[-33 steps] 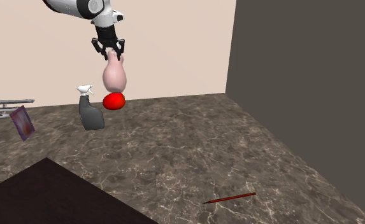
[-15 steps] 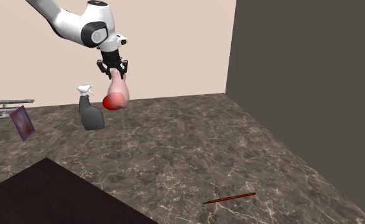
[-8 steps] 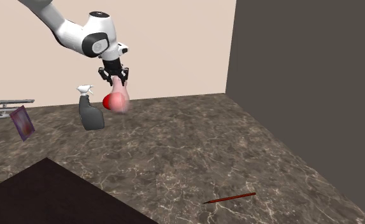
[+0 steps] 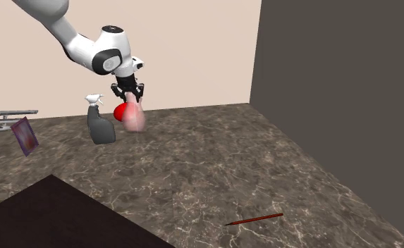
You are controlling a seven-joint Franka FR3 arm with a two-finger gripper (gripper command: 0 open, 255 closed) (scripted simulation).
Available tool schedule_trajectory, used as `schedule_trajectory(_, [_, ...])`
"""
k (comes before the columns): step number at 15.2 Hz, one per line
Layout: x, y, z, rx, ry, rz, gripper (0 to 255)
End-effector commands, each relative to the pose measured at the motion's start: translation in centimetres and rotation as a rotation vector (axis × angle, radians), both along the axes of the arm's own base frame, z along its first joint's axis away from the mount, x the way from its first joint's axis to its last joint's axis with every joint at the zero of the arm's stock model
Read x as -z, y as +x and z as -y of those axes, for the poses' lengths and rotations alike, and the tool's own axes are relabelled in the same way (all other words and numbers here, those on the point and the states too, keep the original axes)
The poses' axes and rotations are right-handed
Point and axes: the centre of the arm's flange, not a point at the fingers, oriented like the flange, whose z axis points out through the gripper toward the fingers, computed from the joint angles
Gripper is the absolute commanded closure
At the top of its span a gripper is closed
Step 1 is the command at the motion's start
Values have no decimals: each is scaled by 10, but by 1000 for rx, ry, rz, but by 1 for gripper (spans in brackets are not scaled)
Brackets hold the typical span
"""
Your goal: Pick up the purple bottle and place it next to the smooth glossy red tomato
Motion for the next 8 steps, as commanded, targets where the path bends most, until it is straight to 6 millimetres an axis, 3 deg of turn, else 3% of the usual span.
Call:
schedule_trajectory(1, [8, -1, 0, -1, -2, -6, 255])
schedule_trajectory(7, [8, -1, 0, -1, -2, -6, 255])
schedule_trajectory(8, [9, 0, 0, -1, -2, -6, 0])
